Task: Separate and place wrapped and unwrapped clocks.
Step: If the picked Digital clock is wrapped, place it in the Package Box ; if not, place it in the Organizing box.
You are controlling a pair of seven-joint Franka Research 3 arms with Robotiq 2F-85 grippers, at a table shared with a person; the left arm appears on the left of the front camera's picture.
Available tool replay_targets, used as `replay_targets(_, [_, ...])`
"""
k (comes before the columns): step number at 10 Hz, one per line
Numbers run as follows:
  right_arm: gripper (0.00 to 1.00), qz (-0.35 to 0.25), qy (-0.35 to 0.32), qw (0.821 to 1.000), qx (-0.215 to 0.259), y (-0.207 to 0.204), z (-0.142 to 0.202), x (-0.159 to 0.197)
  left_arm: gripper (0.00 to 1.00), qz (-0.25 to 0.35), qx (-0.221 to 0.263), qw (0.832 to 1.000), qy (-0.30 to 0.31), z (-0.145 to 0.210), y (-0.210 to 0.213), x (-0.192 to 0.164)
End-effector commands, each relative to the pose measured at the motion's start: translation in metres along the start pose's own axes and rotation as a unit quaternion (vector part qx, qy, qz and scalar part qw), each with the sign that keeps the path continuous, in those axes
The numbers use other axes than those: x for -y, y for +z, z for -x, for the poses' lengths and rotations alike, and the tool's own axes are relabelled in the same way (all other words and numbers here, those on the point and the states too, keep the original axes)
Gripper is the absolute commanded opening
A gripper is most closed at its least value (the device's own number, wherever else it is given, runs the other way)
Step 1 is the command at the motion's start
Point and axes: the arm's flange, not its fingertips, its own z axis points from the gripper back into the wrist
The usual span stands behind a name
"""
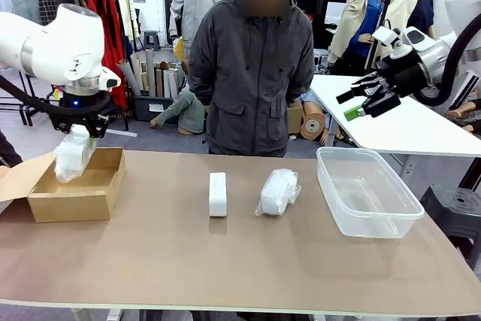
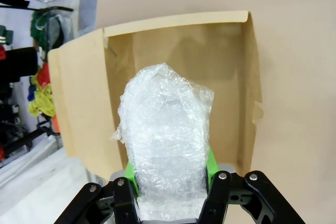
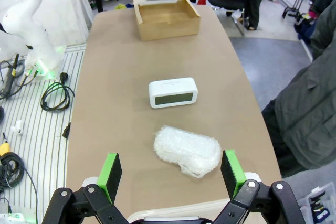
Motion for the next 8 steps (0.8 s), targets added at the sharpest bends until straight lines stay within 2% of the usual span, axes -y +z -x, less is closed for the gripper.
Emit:
replay_targets(1, [1.0,0.0,0.001,1.0,0.0,0.0,-0.001,-0.002,0.0,0.015,0.0,1.0,0.001,0.006,-0.018,-0.015])
replay_targets(8, [1.0,0.0,0.001,1.0,0.0,0.0,-0.001,-0.002,0.0,0.019,0.024,0.999,0.023,-0.002,-0.058,-0.035])
